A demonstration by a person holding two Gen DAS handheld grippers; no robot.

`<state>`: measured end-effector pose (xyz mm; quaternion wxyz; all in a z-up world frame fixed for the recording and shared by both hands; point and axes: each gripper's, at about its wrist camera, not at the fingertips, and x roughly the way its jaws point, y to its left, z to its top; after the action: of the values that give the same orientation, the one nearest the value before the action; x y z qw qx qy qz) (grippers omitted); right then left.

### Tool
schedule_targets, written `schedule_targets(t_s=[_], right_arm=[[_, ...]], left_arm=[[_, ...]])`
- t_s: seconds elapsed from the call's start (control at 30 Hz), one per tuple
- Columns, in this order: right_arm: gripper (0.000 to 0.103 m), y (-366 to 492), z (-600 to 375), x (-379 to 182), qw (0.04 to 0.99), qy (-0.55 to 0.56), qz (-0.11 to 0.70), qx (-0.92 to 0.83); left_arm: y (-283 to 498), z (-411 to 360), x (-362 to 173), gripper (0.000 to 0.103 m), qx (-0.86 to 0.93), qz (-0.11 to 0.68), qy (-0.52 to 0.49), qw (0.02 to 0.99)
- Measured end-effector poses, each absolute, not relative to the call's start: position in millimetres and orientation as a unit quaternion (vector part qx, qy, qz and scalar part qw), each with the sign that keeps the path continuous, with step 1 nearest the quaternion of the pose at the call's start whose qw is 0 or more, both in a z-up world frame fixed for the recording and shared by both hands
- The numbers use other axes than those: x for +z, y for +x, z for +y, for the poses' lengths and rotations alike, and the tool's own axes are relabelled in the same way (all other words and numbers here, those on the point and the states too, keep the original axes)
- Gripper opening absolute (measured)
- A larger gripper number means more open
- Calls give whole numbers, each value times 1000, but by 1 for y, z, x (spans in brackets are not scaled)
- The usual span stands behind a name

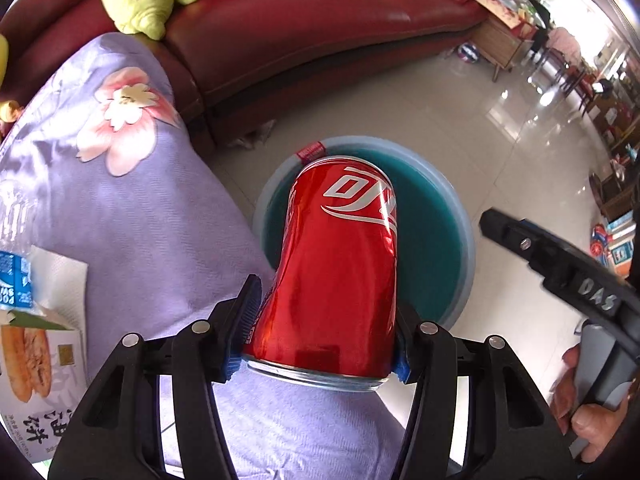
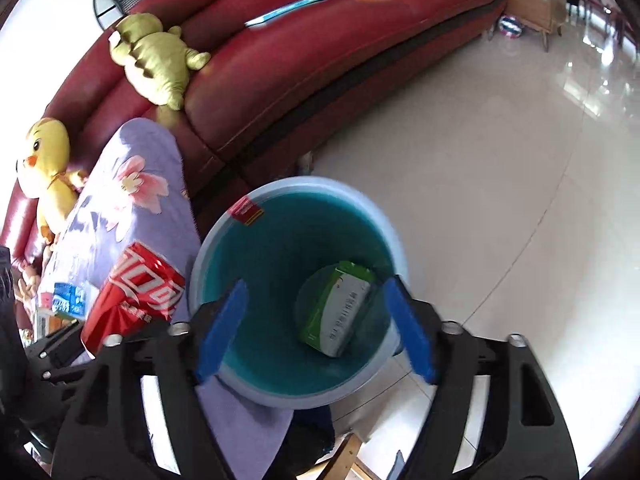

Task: Collect trash
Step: 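Open both tools to drop the can and box into the bin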

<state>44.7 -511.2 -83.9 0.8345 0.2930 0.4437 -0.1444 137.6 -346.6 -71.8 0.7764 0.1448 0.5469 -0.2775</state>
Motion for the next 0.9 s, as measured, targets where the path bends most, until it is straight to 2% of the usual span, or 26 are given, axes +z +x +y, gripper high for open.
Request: schedule_targets(t_s=[0.17, 0.23, 0.3, 0.33, 0.53, 0.6, 0.9], right_arm=[[78, 41, -524, -84, 826, 302, 446, -164], [78, 41, -527, -85, 823, 305, 449, -168], [78, 40, -528, -86, 820, 307, 453, -170], [79, 40, -528, -86, 819, 307, 455, -170], [79, 44, -519, -84, 817, 300, 464, -167], [83, 45, -515, -82, 816, 295, 467, -167], [83, 43, -490, -71, 811, 274, 491, -164]], left_arm=[[142, -360, -83, 57, -284, 554, 163, 766], [143, -366, -85, 66, -281, 554, 168, 765], [138, -364, -82, 84, -271, 547, 170, 774], [138, -362, -80, 86, -268, 543, 168, 778], [138, -347, -77, 89, -265, 544, 151, 781], [136, -341, -75, 90, -265, 545, 147, 781], [120, -304, -53, 91, -267, 536, 124, 791]])
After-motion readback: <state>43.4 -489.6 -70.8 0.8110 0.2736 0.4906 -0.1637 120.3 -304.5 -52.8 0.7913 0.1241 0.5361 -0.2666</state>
